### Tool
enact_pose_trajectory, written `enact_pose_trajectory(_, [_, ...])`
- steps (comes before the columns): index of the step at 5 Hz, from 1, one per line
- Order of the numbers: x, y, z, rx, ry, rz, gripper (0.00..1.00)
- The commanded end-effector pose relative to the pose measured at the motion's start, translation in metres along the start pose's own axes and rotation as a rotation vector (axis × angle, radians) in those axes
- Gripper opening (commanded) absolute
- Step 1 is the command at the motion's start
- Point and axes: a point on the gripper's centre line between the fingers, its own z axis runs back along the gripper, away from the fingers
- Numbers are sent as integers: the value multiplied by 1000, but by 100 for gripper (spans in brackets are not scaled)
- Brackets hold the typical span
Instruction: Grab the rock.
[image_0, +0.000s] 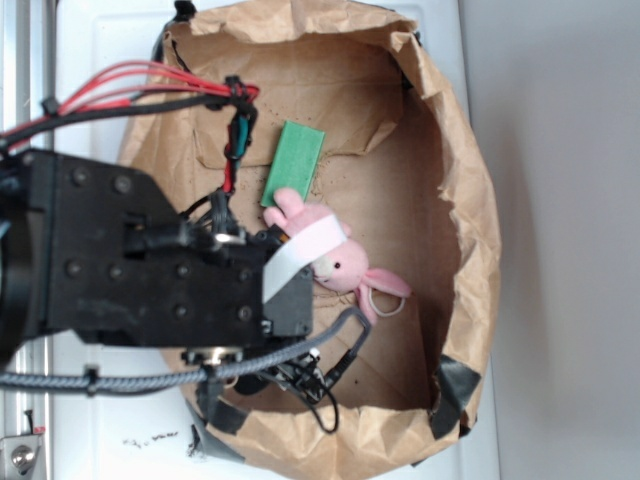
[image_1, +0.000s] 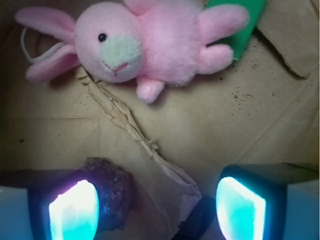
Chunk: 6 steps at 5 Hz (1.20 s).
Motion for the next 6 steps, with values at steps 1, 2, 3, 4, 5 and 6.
enact_pose_trajectory(1, [10,-1,27,-97,-6,13,100])
enact_pose_trajectory(2, [15,-6,24,-123,-5,36,100])
enact_pose_trajectory(3, [16,-14,18,-114,-11,50,100])
enact_pose_trajectory(4, [14,-24,8,-106,-16,43,100])
enact_pose_trajectory(5, [5,-28,-1,-101,-5,11,100])
enact_pose_trajectory(6, [-3,-29,-8,-139,20,-20,100])
